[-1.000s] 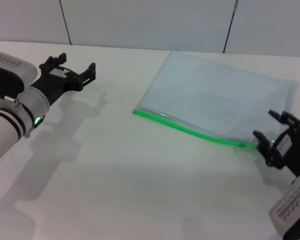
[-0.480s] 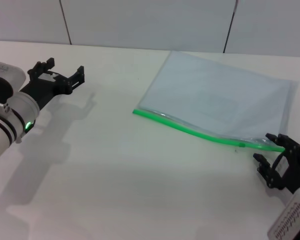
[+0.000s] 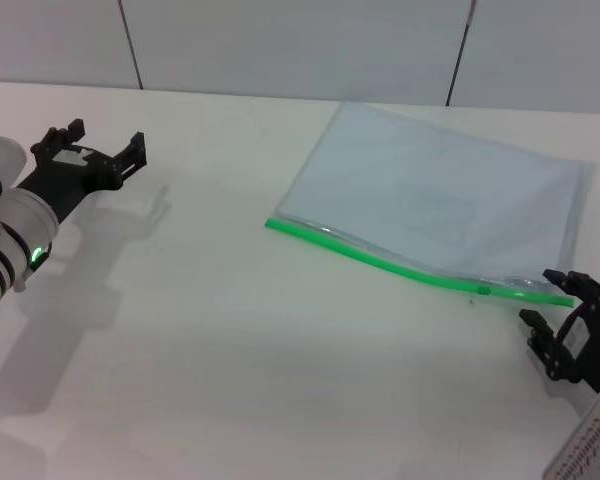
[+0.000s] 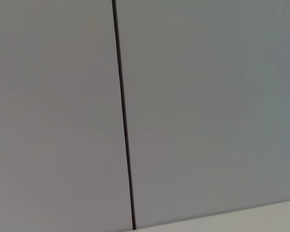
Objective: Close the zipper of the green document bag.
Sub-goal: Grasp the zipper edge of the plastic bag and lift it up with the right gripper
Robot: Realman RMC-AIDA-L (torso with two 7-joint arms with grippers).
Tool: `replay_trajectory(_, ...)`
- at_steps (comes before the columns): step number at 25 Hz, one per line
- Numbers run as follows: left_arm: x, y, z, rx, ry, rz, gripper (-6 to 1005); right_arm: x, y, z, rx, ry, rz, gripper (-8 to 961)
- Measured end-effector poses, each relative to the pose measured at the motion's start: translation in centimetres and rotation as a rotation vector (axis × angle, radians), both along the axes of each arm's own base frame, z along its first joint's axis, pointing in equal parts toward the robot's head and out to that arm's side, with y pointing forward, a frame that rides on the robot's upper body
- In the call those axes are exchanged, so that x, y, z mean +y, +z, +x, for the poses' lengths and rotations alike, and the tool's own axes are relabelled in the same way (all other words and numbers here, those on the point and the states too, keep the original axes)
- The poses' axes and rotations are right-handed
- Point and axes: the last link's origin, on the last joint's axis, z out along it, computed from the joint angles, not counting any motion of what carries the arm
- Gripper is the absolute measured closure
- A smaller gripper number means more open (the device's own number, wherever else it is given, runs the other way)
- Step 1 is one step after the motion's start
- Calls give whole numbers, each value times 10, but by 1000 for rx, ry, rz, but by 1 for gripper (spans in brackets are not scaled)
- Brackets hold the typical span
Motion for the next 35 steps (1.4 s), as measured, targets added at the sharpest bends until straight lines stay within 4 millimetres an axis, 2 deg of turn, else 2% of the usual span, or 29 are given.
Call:
replay_trajectory(10,0,0,1,-2,-6,3,122,8,6,8,-6,-3,28,396)
replay_trajectory(21,2,1,2,-13,-3,12,122,23,5,2,-15,35,32,396)
replay_trajectory(35,6,-1,10,-20,-22,15,122,45,0,5,-63,74,14,396)
